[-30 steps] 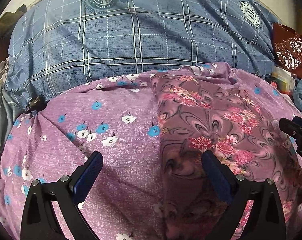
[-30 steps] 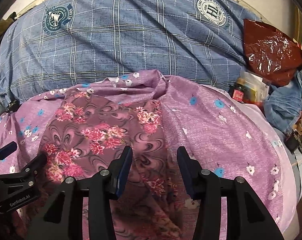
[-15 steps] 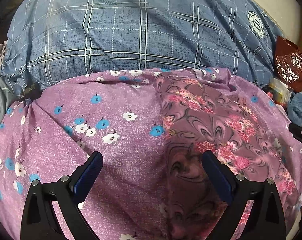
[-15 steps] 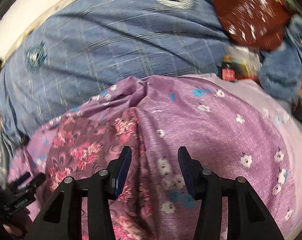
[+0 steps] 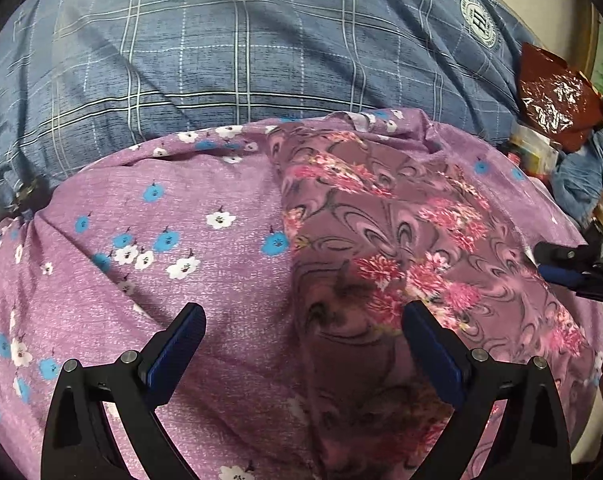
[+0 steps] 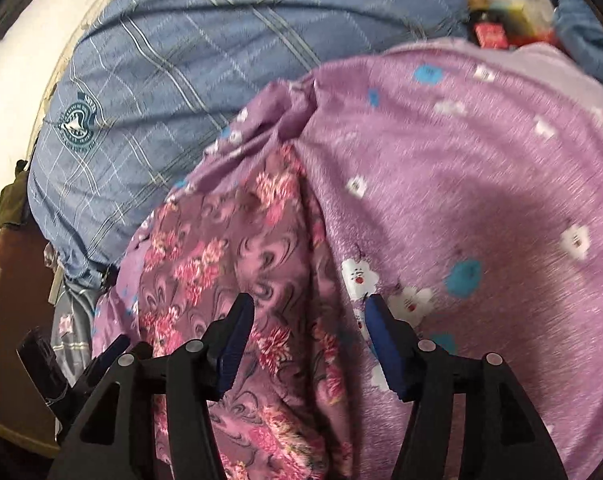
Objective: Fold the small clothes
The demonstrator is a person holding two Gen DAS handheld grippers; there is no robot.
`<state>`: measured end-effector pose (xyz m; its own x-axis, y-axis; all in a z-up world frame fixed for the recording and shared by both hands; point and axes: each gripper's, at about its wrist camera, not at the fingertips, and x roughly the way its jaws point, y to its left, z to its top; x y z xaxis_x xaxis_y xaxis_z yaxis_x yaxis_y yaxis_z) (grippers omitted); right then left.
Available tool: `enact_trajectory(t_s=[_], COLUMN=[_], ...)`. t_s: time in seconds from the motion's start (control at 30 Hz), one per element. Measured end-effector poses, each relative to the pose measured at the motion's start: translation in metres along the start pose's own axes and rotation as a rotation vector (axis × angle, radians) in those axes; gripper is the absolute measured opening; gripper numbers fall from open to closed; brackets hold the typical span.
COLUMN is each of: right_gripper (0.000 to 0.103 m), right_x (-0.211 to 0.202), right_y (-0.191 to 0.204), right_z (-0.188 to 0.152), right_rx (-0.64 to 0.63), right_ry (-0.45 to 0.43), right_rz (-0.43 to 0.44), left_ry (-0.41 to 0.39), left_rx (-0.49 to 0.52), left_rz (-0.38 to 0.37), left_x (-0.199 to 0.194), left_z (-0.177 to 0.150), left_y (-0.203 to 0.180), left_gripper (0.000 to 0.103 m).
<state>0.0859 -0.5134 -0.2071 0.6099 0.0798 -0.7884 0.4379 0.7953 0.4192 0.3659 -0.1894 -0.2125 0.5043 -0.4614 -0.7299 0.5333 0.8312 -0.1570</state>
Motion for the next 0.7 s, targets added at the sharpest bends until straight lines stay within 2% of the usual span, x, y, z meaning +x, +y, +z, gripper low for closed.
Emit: enact_trajectory(t_s=[0.1, 0.17, 0.27, 0.33, 0.43, 0.53, 0.63, 0.7], right_gripper=[0.061, 0.061, 0.062, 0.064, 0.064, 0.062, 0.055, 0.055], right_x=[0.001, -0.015, -0.030, -0.026, -0.005, 0.014, 0.009, 0.003], right_y=[0.000, 0.006, 0.019, 0.023, 0.020, 0.008, 0.014, 0.025], right_z=[-0.002, -0.002, -0.004, -0.004, -0.004, -0.006, -0.008, -0.009], right_rx=[-0.004, -0.028, -0.090, -0.105, -0.087, -0.032, -0.053, -0.090], right_ry=[0.003, -0.085, -0.155, -0.128, -0.044, 0.022, -0.008, -0.053], right_rz=[-0.018, -0.030, 0.012, 0.021, -0.039, -0.062, -0.083, -0.126], left_ry=[0.003, -0.007, -0.034, -0.042, -0.037, -0.032, -0.036, -0.044], left_rx=[-0.018, -0.034, -0.047, -0.046, -0.034, 0.003, 0.031, 0.043], left_rz=[-0.010, 0.010, 0.062, 0.096, 0.109, 0.141, 0.167, 0.177], left_x=[0.000, -0.001, -0.005, -0.006, -0.005, -0.001, 0.000, -0.002], left_z=[0.001, 0.003, 0.003, 0.002, -0.001, -0.003, -0.004, -0.005], left_y=[0.003, 0.007, 0.009, 0.009, 0.004, -0.002, -0.008, -0.010], left_gripper=[0.099, 0.099, 0.099, 0.099, 0.099, 0.100, 0.100, 0.100])
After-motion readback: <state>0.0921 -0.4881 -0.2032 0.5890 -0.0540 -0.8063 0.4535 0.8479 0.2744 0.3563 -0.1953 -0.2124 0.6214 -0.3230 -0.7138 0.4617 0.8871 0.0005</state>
